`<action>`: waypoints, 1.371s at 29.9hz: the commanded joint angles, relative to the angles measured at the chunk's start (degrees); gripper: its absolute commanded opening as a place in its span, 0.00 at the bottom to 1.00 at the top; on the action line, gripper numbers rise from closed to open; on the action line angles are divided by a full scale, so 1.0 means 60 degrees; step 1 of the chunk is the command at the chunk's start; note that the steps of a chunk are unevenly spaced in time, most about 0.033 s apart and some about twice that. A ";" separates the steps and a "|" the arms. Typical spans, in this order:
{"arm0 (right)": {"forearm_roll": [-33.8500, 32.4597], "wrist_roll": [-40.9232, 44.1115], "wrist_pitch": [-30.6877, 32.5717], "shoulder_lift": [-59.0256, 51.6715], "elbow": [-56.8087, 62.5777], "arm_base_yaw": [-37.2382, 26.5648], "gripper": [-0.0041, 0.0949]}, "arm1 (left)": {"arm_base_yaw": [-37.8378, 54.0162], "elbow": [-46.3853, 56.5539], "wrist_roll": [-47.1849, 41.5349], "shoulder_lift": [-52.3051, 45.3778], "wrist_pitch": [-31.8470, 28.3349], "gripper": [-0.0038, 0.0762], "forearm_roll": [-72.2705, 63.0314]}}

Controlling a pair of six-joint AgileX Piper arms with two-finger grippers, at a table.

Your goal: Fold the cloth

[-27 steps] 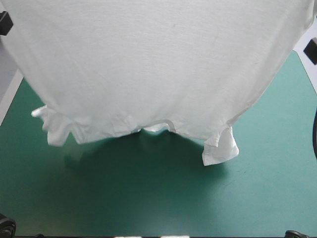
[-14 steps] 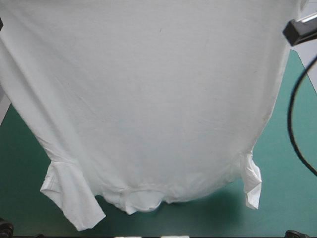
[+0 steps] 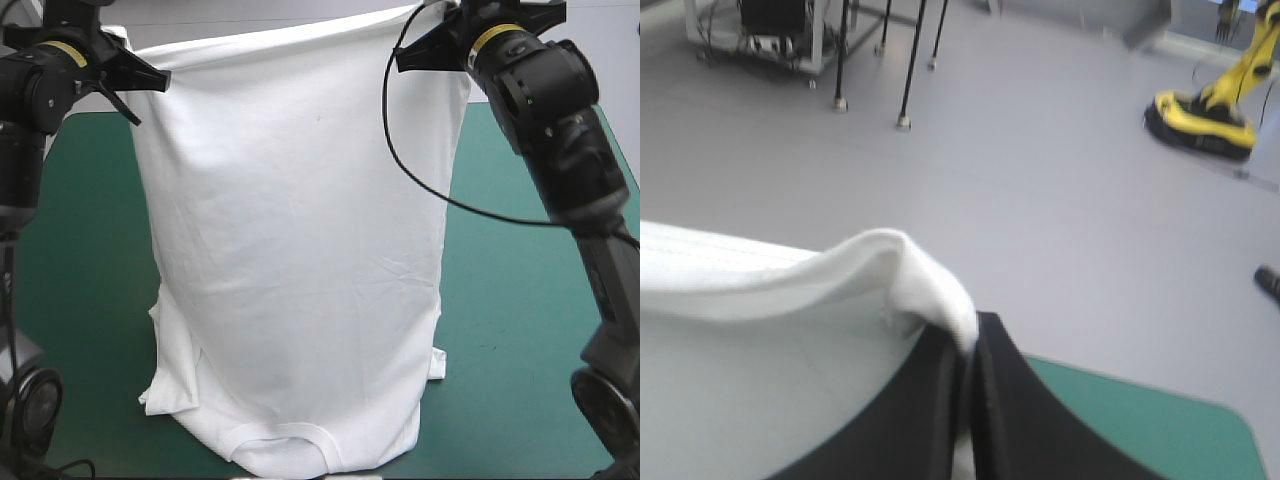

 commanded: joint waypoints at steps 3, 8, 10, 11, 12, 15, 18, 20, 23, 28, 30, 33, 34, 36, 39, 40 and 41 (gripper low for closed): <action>0.1913 -0.0199 -0.1152 0.1422 -0.0205 -0.1937 0.02 | 0.1630 -0.0049 0.0882 0.1196 -0.1242 0.05 -0.3626; 0.1955 -0.0101 -0.3387 0.3044 -0.0243 -0.2416 0.02 | 0.1817 -0.0399 0.1007 0.2898 -0.2298 0.04 -0.3572; 0.1938 0.0169 -0.4237 0.3634 -0.0361 -0.2484 0.02 | 0.1817 -0.0795 0.0952 0.3454 -0.2504 0.04 -0.3661; 0.1938 0.0281 -0.4549 0.3931 -0.0467 -0.2501 0.02 | 0.1817 -0.1030 0.0952 0.3755 -0.2683 0.04 -0.3741; 0.1938 0.0327 -0.4782 0.4204 -0.0570 -0.2501 0.02 | 0.1817 -0.1267 0.0902 0.4042 -0.2895 0.04 -0.3785; 0.1956 0.0308 -0.5122 0.4791 -0.0764 -0.2501 0.02 | 0.1817 -0.1570 0.0511 0.4689 -0.3549 0.04 -0.3810; 0.2468 0.0308 -0.4983 0.4971 -0.0764 -0.2524 0.11 | 0.1817 -0.1591 0.0511 0.5210 -0.3768 0.07 -0.3812; 0.2650 0.0283 -0.4684 0.5022 -0.0764 -0.2570 0.30 | 0.1817 -0.1591 0.0511 0.5450 -0.3599 0.18 -0.3828; 0.2833 0.0224 -0.3931 0.5022 -0.0803 -0.2616 0.69 | 0.1817 -0.1591 0.0511 0.5590 -0.3476 0.48 -0.3888; 0.2662 0.0087 -0.1157 0.4769 -0.1300 -0.2616 0.95 | 0.1817 -0.2274 0.0531 0.5387 -0.1480 0.74 -0.3590; 0.2684 -0.0425 0.0453 0.4563 -0.1553 -0.2629 0.92 | 0.1817 -0.2928 0.0531 0.5262 0.0577 0.72 -0.3259; 0.2706 -0.1097 0.2363 0.4225 -0.1742 -0.2629 0.84 | 0.1817 -0.3600 0.0132 0.5136 0.2461 0.68 -0.2941; 0.2827 -0.1124 0.2336 0.4085 -0.1665 -0.2629 0.81 | 0.1817 -0.3538 -0.0180 0.5034 0.2461 0.67 -0.2912; 0.3101 -0.1098 0.2336 0.3624 -0.1279 -0.2629 0.75 | 0.1817 -0.3269 -0.0415 0.4711 0.2461 0.66 -0.3267; 0.3570 -0.1317 0.2336 0.2784 -0.0039 -0.2629 0.68 | 0.1817 -0.2191 -0.0374 0.3971 0.2461 0.66 -0.3544; 0.3571 -0.1317 0.2336 0.2421 0.0577 -0.2629 0.67 | 0.1817 -0.1625 -0.0216 0.3638 0.2461 0.66 -0.3494; 0.3646 -0.1317 0.2336 0.2025 0.1116 -0.2629 0.65 | 0.1817 -0.0982 -0.0113 0.3329 0.2461 0.66 -0.3341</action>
